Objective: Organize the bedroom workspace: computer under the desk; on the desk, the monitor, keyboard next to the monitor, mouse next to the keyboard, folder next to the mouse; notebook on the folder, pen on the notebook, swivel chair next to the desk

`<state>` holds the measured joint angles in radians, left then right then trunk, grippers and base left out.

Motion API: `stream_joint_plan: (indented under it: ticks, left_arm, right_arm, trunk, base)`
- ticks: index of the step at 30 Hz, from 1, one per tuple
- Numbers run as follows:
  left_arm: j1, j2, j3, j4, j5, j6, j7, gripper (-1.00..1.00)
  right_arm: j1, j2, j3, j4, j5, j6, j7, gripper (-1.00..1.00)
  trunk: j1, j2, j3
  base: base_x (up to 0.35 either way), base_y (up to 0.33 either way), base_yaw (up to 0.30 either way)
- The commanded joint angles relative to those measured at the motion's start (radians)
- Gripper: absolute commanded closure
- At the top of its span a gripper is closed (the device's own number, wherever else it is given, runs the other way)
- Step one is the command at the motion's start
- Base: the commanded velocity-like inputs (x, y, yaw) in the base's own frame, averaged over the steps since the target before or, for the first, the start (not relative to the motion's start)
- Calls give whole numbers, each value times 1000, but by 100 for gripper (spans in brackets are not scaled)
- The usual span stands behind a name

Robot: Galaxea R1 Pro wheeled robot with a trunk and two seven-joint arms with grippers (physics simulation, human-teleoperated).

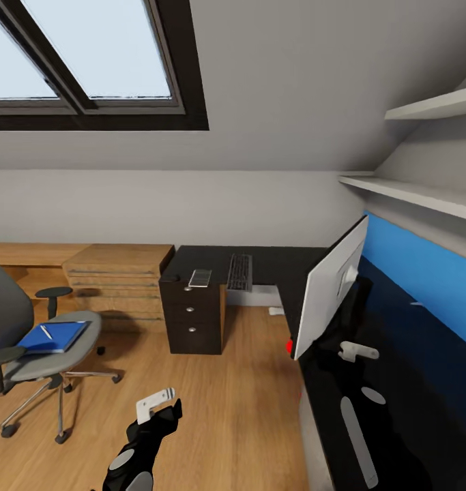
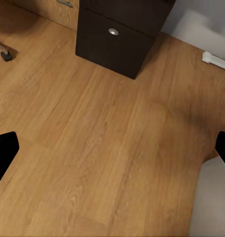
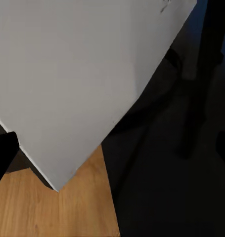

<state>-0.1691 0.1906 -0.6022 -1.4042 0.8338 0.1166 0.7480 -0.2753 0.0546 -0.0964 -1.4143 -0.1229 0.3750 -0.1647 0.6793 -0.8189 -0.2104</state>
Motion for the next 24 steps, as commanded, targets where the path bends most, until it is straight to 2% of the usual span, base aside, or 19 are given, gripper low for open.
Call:
stream_joint_plan:
  ticks: [1, 8, 16, 24]
  left_arm:
    - [-1, 1, -2, -1, 2, 4, 7, -100]
    - [-1, 0, -2, -1, 2, 5, 7, -100]
    - [-1, 0, -2, 0, 2, 5, 7, -100]
    - [-1, 0, -3, 1, 3, 5, 7, -100]
  right_arm:
    - [-1, 1, 0, -2, -11, 4, -6, -100]
    - [-1, 0, -2, -2, -11, 4, -6, -100]
    - [-1, 0, -13, -2, -11, 4, -6, -100]
    - [-1, 0, -14, -2, -11, 4, -6, -100]
  trunk:
    - [1, -1, -1]
    - [1, -1, 6]
    - [1, -1, 16]
    - [1, -1, 18]
  base:
    - [294, 143, -102]
    - [265, 88, -162]
    - [51, 14, -191]
    - [240, 118, -39]
